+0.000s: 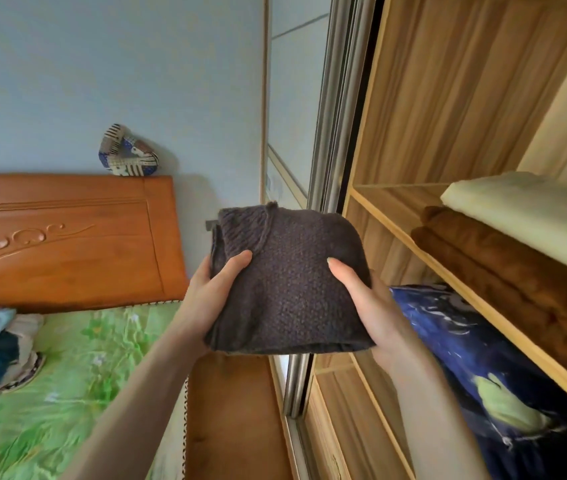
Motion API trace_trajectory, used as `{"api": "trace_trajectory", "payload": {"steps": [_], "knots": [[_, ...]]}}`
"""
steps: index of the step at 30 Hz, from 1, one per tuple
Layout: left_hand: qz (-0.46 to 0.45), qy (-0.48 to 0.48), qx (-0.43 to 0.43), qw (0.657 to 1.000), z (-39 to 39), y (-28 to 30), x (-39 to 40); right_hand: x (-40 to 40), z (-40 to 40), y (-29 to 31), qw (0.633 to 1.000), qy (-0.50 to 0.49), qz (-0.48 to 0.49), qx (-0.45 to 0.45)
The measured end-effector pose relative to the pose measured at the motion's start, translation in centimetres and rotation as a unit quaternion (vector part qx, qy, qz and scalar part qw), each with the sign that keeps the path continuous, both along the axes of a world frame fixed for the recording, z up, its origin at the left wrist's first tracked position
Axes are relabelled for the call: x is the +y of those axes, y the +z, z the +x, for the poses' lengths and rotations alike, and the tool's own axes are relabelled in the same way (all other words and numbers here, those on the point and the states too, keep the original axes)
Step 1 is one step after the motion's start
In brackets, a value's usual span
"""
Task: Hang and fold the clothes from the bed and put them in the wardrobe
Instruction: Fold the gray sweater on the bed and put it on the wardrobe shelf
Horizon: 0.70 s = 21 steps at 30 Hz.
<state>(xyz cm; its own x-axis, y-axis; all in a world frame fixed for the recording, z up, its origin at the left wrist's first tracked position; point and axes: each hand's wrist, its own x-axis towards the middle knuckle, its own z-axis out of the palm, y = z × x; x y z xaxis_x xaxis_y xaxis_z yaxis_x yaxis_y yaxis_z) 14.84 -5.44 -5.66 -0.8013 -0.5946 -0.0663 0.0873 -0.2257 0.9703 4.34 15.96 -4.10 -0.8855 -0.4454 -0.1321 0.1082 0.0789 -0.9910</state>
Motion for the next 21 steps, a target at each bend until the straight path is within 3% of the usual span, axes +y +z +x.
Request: {"api": "trace_trajectory", "payload": {"steps": [11, 21], "knots": [[0.006, -0.169, 0.013, 0.986, -14.8, 2.0, -8.7, -6.3, -7.3, 1.9, 0.991, -0.136, -0.010, 0.011], [0.015, -0.282, 0.030, 0.959, -21.2, 4.8, -11.1, -8.5, -9.7, 4.2, 0.970, -0.238, -0.042, 0.013]]}}
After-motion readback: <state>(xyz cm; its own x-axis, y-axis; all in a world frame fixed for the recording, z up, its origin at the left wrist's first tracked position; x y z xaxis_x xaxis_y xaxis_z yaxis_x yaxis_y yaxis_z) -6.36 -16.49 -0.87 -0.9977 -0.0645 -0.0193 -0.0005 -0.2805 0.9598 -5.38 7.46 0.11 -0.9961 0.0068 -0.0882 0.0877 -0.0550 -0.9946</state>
